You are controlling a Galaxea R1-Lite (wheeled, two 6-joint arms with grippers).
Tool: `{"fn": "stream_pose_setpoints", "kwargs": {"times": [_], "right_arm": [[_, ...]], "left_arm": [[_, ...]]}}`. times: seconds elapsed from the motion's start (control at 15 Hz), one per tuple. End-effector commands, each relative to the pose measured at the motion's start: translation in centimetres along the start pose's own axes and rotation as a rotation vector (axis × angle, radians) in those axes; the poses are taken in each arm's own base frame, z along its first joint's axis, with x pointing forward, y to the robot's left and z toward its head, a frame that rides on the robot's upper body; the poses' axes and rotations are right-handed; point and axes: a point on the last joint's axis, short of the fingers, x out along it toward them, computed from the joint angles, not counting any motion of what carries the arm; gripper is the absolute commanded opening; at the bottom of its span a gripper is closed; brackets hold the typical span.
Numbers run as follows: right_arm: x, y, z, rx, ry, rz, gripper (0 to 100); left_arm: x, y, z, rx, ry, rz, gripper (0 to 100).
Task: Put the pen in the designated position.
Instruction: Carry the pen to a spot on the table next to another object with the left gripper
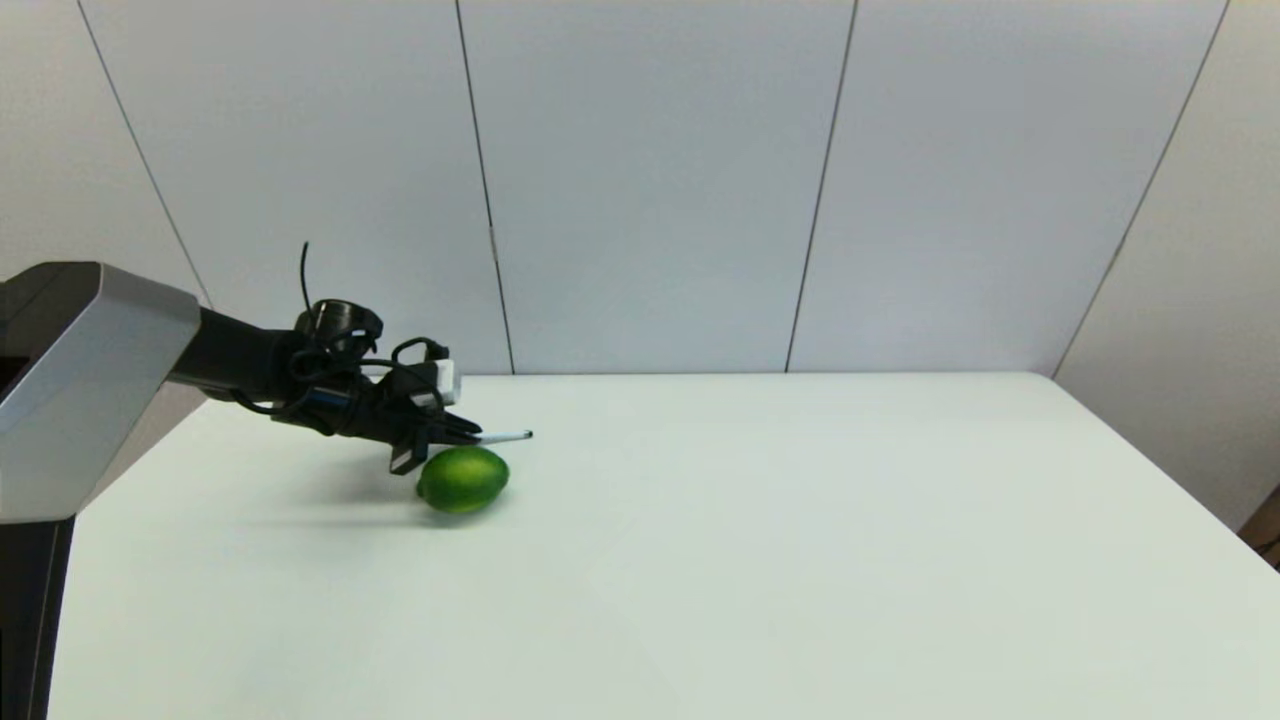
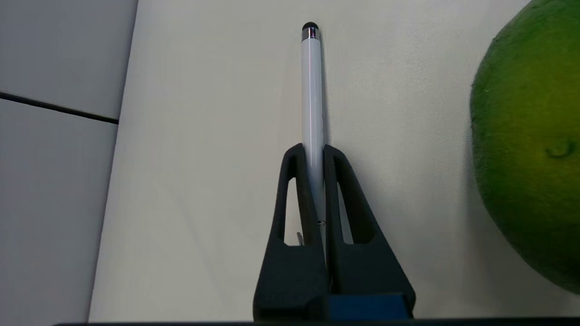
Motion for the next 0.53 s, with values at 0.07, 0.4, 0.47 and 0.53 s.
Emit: {"fn": "stream_pose_setpoints", "kwargs": {"times": [0.07, 0.4, 0.47, 0.53], "right_arm": [[0.1, 0.01, -0.38, -0.001, 0.015, 0.001, 100], [0.09, 0.01, -0.32, -0.001, 0.012, 0.001, 100], [0.1, 0.01, -0.38, -0.001, 0.015, 0.001, 100], [0.1, 0.01, -0.38, -0.001, 0.015, 0.001, 100]], "left_arm": [[0.4, 0.03, -0.43, -0.01, -0.004, -0.005, 0], [0.62, -0.03, -0.62, -0.03, -0.012, -0.01, 0], [0.66, -0.04, -0.57, -0.03, -0.013, -0.011, 0], [0.63, -0.06, -0.64, -0.032, -0.012, -0.011, 0]]}}
